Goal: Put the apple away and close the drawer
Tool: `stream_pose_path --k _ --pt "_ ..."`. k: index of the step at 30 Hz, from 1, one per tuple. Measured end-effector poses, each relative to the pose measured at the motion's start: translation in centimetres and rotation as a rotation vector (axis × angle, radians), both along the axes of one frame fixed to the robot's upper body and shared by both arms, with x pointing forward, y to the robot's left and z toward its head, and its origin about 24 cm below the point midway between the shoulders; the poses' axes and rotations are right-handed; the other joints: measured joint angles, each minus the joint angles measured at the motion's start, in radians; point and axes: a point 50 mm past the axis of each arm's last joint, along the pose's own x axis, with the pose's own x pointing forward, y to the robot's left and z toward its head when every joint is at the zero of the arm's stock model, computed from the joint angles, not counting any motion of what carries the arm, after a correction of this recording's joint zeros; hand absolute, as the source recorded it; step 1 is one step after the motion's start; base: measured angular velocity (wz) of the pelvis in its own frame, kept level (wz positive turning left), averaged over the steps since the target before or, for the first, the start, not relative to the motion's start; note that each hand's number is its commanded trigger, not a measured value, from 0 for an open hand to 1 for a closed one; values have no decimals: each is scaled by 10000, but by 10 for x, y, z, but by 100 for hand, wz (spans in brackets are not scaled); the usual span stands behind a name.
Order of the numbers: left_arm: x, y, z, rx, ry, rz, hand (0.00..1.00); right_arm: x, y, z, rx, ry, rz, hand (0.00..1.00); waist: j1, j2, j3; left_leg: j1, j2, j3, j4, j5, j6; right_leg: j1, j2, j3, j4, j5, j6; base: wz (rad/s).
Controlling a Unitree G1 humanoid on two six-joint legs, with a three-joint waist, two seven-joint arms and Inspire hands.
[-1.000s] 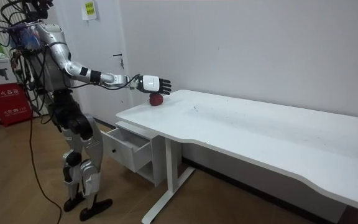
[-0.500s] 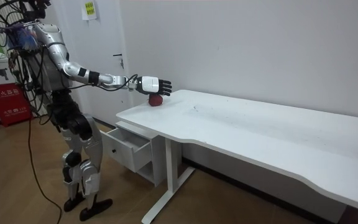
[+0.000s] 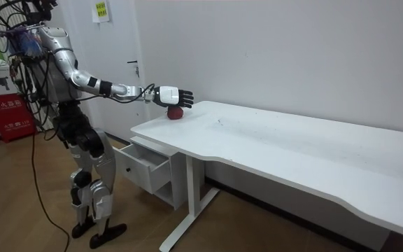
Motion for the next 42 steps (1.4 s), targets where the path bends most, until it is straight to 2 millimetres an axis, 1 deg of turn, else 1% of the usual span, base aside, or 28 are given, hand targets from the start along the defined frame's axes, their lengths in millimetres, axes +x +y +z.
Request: stream_pose_path --k 2,5,9,12,16,19,20,21,22,25,27,30,33,37,42 --pt "-2 0 0 39 109 -160 0 -1 -1 -2 -72 114 13 0 -65 6 5 -19 2 -21 6 -1 0 -18 -1 -9 6 2 -4 0" --pt "-3 0 0 62 171 -285 0 -5 -4 -7 -187 433 -43 0 -72 1 2 -21 6 -18 0 -14 13 -24 1 10 14 3 -5 0" --pt "-3 0 0 61 186 -324 0 -16 -4 -20 -304 1386 158 0 -61 -41 -33 -1 1 56 -33 -15 15 -47 6 79 28 3 -4 -4" --pt "-6 0 -1 16 335 -297 0 -18 -4 -21 -288 1498 267 0 -92 -41 -30 25 3 92 -40 -15 16 -40 16 132 21 3 -4 -3" --pt "-7 0 -1 24 435 -402 0 -17 -3 -22 -515 1668 444 0 -71 -109 -21 4 2 55 -3 -14 16 -38 12 118 14 3 -4 0" --pt "-6 0 -1 -25 543 -557 0 -19 -3 -24 -518 1791 447 0 -51 -152 -32 -8 0 24 19 -14 17 -34 4 103 19 3 -4 0" --pt "-6 1 -1 -35 549 -563 0 -19 -2 -25 -501 1813 446 27 -49 -163 -30 -8 0 18 20 -14 16 -32 4 98 20 3 -4 0" --pt "-7 1 -1 -50 565 -572 0 -19 -2 -26 -470 1837 443 75 -46 -182 -23 -13 0 13 24 -14 17 -32 5 95 19 3 -4 0" --pt "-8 1 -1 -69 588 -571 0 -19 -1 -26 -470 1854 461 100 -46 -189 -23 -20 -3 13 24 -15 17 -36 0 94 19 2 -5 0" --pt "-9 3 0 -68 605 -474 0 -21 -2 -28 -326 1979 445 100 -19 -223 -25 -21 -8 10 24 -15 17 -42 -3 97 3 -1 -3 0" --pt "-10 5 1 -18 631 -444 0 -22 -2 -30 -230 2080 450 100 -13 -262 -51 -19 -7 -6 23 -15 17 -25 0 89 -12 -1 -3 0" --pt "-9 8 2 65 644 -406 0 -24 -9 -29 -287 2028 2 100 22 -278 -62 -14 -10 -41 28 -15 18 8 -1 59 -29 1 -1 0" --pt "-6 10 2 189 597 -447 0 -24 -16 -29 -228 2037 -402 100 26 -268 -61 8 -8 -117 34 -15 17 71 1 -19 -56 1 -1 6" --pt "-4 10 2 229 582 -440 0 -25 -22 -26 -281 2066 -658 100 84 -191 -57 138 5 -162 9 -19 11 194 25 -89 -155 1 -2 6" --pt "-1 10 2 238 550 -450 0 -24 -23 -25 -426 2067 -662 100 129 -167 -54 116 15 -163 20 -25 8 231 31 -88 -148 5 -8 1"
